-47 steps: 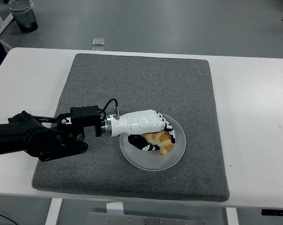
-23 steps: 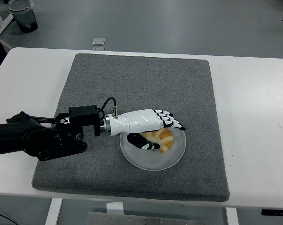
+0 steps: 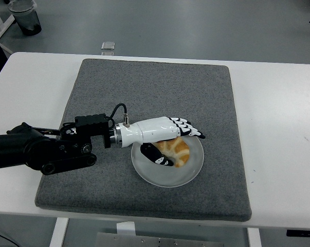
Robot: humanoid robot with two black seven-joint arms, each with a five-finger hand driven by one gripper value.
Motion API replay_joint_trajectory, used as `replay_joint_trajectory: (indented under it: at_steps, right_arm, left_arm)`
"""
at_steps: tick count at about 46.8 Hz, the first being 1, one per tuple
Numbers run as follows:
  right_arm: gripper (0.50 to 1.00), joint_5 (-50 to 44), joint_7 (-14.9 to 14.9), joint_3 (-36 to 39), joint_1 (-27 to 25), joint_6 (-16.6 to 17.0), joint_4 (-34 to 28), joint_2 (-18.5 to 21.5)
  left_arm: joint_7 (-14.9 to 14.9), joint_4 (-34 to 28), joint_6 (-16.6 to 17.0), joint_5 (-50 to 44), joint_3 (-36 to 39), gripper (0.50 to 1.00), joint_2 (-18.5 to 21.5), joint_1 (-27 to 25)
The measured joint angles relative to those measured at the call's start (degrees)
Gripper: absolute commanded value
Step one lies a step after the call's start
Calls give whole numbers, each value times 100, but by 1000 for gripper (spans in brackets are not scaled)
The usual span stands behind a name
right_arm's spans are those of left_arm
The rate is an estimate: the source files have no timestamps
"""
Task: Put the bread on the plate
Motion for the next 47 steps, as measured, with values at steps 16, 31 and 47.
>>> replay_joint_trajectory:
  at_steps: [16,31,47]
  right_arm:
    - [930,0,0,0,0,0,6,0]
    - [932,1,-1,0,0,0,4,0]
    - [930,9,-1,-9,0,0,5,0]
  left_arm:
    - [0,-142,-87,-547,0,992,100,0]
    - [0,-221,-1209,-1891,-739,992,294,38]
    - [13,53,-1890,-3308,-1127,992,358,-8]
